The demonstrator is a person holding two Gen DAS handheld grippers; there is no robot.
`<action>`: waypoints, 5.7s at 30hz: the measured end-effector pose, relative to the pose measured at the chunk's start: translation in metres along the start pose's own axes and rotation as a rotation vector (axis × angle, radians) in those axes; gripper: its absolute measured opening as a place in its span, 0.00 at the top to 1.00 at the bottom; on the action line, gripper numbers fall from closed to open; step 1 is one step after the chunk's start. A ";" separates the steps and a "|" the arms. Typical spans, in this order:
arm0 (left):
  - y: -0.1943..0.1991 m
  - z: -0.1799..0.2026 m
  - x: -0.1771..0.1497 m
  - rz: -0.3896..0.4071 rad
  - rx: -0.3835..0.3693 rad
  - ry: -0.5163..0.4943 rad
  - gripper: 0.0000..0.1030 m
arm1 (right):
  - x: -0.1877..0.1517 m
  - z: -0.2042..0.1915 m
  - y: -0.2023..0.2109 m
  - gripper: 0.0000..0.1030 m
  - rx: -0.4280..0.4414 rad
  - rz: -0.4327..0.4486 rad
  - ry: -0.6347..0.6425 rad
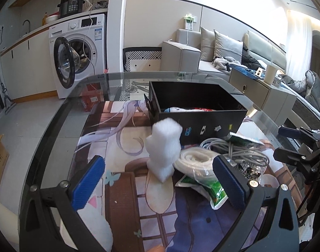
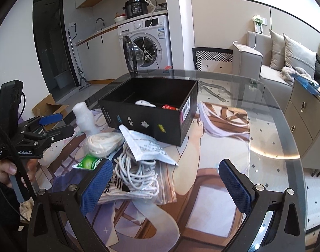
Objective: Organize soft objects
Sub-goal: 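Move the left gripper to the white foam block beside the cables, then close the left gripper on the white foam block, then grasp the green-labelled packet with the right gripper while the left gripper lifts the foam block, then carry the foam block and green packet over the black box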
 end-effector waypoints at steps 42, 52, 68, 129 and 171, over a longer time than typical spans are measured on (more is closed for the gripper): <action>-0.037 -0.018 0.012 -0.068 -0.085 0.049 0.23 | 0.026 0.004 -0.022 0.00 0.007 -0.020 0.009; -0.043 -0.011 0.013 -0.092 -0.102 0.018 0.66 | 0.037 0.013 -0.035 0.00 -0.030 -0.042 -0.017; -0.039 -0.003 0.017 -0.062 -0.104 -0.029 0.67 | 0.042 0.032 -0.056 0.05 -0.021 -0.057 -0.011; 0.004 0.020 0.056 0.089 -0.097 -0.097 0.69 | 0.067 -0.022 0.028 0.89 0.069 0.185 0.163; -0.057 0.027 0.112 0.039 -0.077 -0.117 0.68 | 0.128 -0.017 -0.041 0.89 0.119 0.113 0.132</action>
Point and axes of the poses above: each gripper's, at about its wrist camera, not at the fingertips, and y roughly against the way its jaws point, z to its right, x to its top, the point moved 2 cm from there along -y, roughly the way its jaws point, and after that the axes turned 15 degrees about -z, right-handed, at the moved point
